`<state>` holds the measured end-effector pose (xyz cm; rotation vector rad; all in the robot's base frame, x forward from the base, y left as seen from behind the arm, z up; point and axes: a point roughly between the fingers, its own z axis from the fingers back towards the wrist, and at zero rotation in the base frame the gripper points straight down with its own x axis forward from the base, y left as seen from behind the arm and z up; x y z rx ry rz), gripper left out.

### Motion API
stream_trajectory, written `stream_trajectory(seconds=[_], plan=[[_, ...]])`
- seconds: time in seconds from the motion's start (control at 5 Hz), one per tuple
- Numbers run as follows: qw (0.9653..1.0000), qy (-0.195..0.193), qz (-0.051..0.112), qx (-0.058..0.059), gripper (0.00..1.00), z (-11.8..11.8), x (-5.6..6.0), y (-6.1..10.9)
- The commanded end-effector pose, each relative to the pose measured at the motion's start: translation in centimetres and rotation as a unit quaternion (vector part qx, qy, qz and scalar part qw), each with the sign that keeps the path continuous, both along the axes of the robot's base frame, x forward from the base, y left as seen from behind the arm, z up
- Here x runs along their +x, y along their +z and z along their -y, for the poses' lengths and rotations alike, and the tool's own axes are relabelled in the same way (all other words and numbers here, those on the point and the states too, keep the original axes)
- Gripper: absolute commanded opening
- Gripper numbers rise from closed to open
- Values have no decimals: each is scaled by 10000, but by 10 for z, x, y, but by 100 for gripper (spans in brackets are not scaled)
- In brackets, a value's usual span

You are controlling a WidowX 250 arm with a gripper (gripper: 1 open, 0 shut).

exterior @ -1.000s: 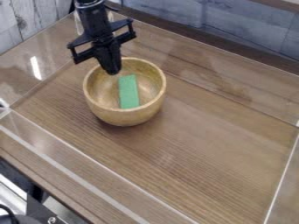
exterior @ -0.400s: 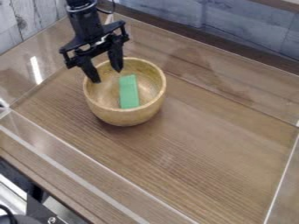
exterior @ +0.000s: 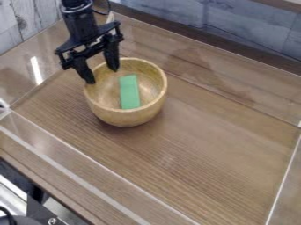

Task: Move green object from inside the wooden bowl to the table next to it

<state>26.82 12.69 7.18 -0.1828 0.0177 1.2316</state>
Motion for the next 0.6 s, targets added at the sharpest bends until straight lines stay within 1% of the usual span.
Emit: stream_trajectory(seconds=[0.0,0.2,0.4], plan=[[9994,-63,269,203,0,-12,0,20],[9992,-34,287,275,100,-24,-7,24],[9990,-9,313,314,100,-36,-13,28]])
